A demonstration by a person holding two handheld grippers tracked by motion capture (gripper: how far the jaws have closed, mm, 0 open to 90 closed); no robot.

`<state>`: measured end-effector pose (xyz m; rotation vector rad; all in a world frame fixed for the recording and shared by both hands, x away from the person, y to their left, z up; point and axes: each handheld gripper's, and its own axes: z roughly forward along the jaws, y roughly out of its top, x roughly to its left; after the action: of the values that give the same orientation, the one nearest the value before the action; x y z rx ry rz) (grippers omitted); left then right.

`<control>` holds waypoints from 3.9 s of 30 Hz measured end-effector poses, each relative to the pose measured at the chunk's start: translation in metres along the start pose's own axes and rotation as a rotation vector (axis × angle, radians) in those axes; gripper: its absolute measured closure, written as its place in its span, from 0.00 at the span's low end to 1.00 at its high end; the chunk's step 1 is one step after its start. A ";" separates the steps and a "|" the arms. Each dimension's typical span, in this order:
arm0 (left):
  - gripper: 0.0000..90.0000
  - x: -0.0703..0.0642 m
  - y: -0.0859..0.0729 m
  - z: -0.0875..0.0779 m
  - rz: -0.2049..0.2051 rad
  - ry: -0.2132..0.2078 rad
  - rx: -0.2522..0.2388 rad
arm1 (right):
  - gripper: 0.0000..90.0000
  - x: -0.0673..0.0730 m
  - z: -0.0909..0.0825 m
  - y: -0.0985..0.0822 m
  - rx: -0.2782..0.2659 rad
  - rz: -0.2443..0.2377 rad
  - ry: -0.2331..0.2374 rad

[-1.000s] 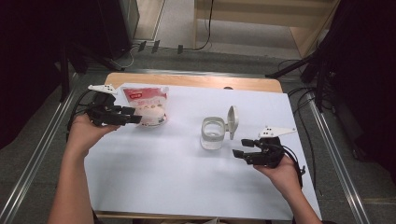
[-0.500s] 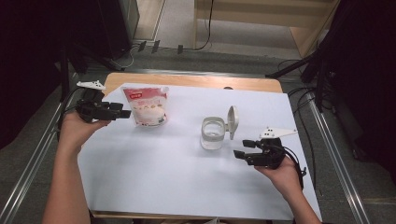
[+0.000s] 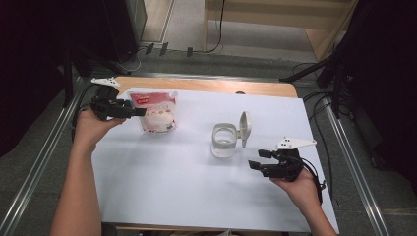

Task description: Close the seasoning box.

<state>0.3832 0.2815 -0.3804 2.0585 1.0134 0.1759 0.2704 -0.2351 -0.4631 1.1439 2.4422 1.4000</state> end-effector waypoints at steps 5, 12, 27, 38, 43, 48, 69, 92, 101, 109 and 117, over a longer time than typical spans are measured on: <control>0.54 -0.001 0.003 0.011 0.015 -0.007 0.018 | 0.43 0.001 0.001 -0.002 0.005 0.000 0.001; 0.71 -0.007 0.005 0.016 0.051 0.014 0.023 | 0.46 0.006 0.006 0.001 -0.001 -0.020 0.024; 1.00 -0.013 0.009 0.018 -0.016 -0.074 0.042 | 0.50 0.016 0.011 0.007 -0.008 -0.058 0.065; 1.00 -0.025 0.017 0.007 -0.054 -0.079 0.009 | 0.54 0.036 0.013 0.014 -0.016 -0.092 0.077; 1.00 -0.035 0.023 -0.001 -0.041 -0.089 0.006 | 0.54 0.047 0.019 0.016 -0.002 -0.113 0.102; 1.00 -0.048 0.029 -0.009 -0.011 -0.091 0.011 | 0.53 0.058 0.030 0.019 0.005 -0.123 0.120; 1.00 -0.086 0.043 -0.021 0.067 -0.166 0.001 | 0.55 0.092 0.079 0.040 0.059 -0.184 0.154; 1.00 -0.110 0.052 -0.024 0.101 -0.244 0.033 | 0.55 0.114 0.144 0.057 0.025 -0.162 0.138; 1.00 -0.120 0.055 -0.018 0.109 -0.266 0.068 | 0.57 0.104 0.168 0.053 -0.006 -0.125 0.102; 1.00 -0.126 0.056 -0.009 0.096 -0.306 0.103 | 0.57 0.102 0.180 0.046 -0.006 -0.161 0.062; 1.00 -0.123 0.055 -0.005 0.063 -0.319 0.106 | 0.62 0.112 0.176 0.045 -0.048 -0.266 0.059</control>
<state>0.3321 0.1780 -0.3108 2.1301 0.7760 -0.1743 0.2918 -0.0257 -0.4993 0.7430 2.4730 1.4191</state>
